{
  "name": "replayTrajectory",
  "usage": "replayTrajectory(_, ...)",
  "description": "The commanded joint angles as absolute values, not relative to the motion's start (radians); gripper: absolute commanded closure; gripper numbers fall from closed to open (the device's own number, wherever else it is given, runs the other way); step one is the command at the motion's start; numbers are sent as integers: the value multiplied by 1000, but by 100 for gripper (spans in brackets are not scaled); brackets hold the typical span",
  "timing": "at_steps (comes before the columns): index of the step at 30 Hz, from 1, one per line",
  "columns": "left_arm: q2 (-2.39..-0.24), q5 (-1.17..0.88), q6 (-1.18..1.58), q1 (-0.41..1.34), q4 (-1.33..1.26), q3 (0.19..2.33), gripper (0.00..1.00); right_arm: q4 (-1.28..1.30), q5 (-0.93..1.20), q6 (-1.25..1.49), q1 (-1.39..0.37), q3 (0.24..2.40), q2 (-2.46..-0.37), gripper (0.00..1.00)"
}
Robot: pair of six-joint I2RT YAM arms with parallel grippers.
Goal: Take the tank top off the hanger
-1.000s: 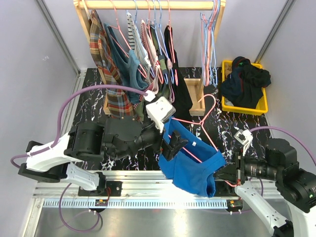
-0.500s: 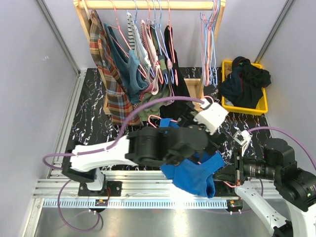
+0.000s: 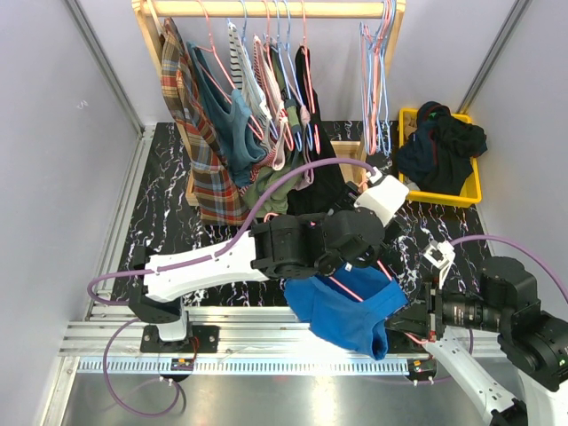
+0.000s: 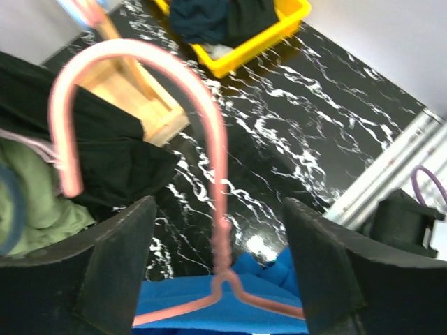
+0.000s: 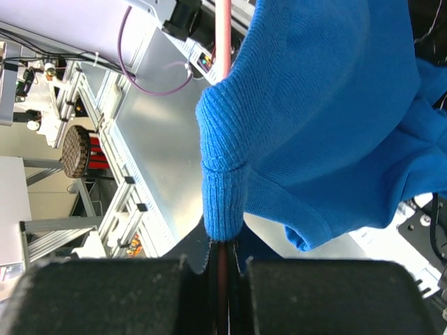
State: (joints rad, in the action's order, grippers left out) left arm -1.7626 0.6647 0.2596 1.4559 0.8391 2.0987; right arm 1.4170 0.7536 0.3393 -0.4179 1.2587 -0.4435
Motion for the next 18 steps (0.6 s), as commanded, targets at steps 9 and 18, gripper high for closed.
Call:
replayTrajectory(9,-1736,478,334,1460,822,2055,87,1440,756,362,-400,1256,-390,100)
replayTrajectory(18,-1779,548,341,1460,874,2088,100,1439,629,405,-399,1246,-362,96)
